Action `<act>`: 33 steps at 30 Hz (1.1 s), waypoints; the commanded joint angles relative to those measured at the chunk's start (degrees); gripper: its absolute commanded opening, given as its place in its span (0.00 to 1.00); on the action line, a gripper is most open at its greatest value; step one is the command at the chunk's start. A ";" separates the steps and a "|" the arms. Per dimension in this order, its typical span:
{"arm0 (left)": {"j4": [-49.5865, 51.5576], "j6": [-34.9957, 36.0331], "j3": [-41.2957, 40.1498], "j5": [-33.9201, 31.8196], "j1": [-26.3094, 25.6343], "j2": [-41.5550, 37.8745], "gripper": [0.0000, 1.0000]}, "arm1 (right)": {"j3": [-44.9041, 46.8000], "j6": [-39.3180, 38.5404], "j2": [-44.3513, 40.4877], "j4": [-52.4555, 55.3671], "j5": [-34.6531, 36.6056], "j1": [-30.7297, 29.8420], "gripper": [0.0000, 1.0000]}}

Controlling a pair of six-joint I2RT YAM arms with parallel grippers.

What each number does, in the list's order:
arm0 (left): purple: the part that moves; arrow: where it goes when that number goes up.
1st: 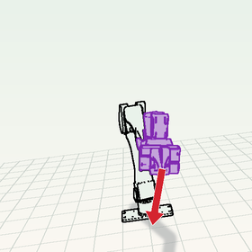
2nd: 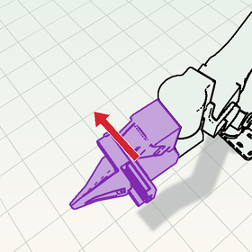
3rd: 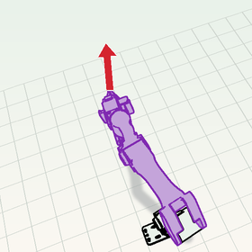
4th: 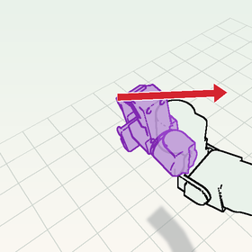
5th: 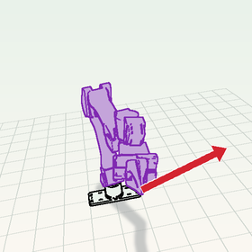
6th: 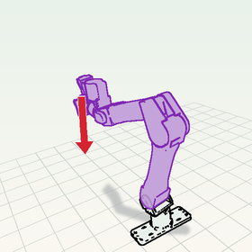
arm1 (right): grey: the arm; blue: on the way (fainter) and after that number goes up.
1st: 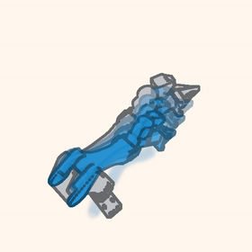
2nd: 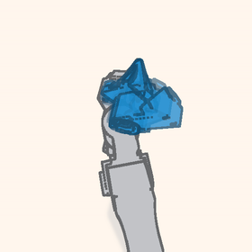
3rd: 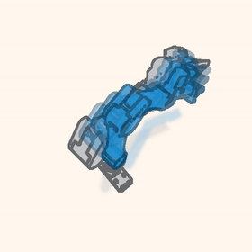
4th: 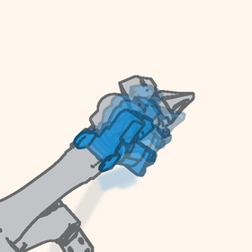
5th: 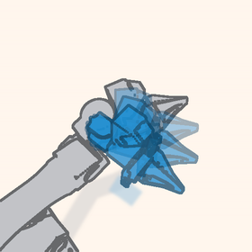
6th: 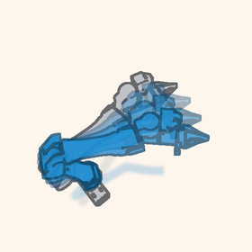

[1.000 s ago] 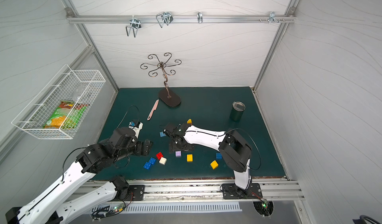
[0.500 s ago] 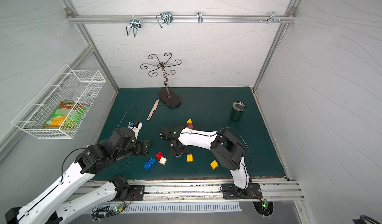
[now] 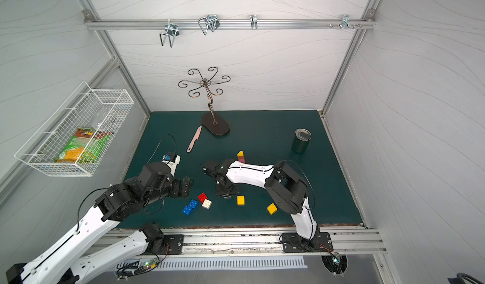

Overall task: Assemble the number 1 with lego
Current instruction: Pick up the lego brick from the center of the board, then assemble the lego brick with the lego brick.

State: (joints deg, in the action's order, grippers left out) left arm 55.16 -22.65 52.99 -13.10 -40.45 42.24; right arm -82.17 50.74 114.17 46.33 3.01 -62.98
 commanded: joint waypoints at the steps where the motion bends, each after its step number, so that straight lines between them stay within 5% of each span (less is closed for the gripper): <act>1: -1.55 0.08 0.93 -0.08 -0.18 -0.75 0.99 | -0.27 1.07 -0.46 1.82 0.15 0.91 0.14; 10: -1.77 0.23 0.80 0.38 -0.25 -1.02 0.99 | -1.94 2.86 -4.39 1.64 1.69 5.89 0.13; 33: -2.51 0.95 0.62 2.57 -0.24 -0.66 0.99 | -7.68 4.71 3.85 2.39 1.48 10.32 0.11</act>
State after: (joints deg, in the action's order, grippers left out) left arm 55.11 -22.48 52.97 -11.11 -40.47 41.74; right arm -89.62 54.61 116.27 47.03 4.05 -53.12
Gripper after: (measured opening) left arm 0.993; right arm 0.324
